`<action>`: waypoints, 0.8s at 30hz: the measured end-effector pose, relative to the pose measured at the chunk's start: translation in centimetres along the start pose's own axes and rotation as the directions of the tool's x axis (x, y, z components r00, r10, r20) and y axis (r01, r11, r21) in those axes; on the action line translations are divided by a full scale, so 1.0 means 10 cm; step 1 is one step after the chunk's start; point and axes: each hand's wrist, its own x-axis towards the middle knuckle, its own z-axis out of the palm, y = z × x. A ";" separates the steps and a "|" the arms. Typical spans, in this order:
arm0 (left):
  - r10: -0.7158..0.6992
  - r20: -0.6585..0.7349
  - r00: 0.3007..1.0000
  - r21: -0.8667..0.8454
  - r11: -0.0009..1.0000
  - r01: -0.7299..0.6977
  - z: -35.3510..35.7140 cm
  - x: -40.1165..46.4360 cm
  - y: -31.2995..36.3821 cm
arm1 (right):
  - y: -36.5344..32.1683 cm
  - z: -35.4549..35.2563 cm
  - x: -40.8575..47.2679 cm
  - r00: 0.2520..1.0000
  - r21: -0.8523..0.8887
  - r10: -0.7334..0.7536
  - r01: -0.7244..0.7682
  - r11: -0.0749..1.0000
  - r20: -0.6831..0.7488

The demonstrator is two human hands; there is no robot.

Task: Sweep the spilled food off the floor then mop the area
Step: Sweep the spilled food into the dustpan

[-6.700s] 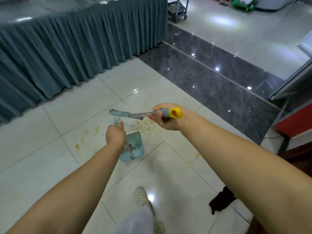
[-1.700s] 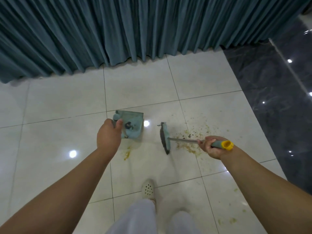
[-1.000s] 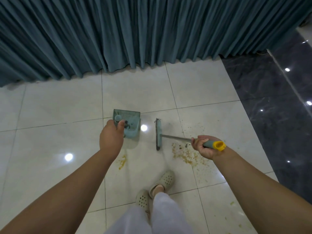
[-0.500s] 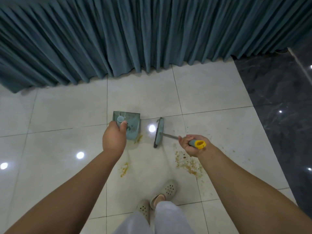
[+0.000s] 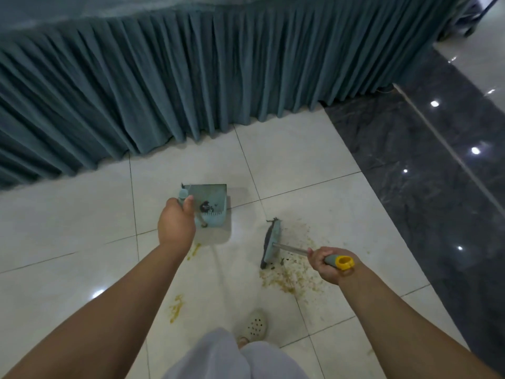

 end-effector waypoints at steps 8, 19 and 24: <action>0.004 0.002 1.000 -0.044 0.999 -0.004 0.04 0.24 0.24 | -0.07 0.21 0.01 0.998 -0.140 0.029 -0.020 0.990 0.064; -0.011 -0.046 0.999 0.006 1.000 0.011 0.00 1.18 0.26 | 0.37 1.39 0.57 0.985 -0.353 0.155 -0.119 0.928 0.077; -0.033 -0.059 0.998 0.029 0.999 0.035 -0.04 1.73 0.27 | 0.67 2.03 0.94 0.980 -0.403 0.185 -0.142 0.904 0.071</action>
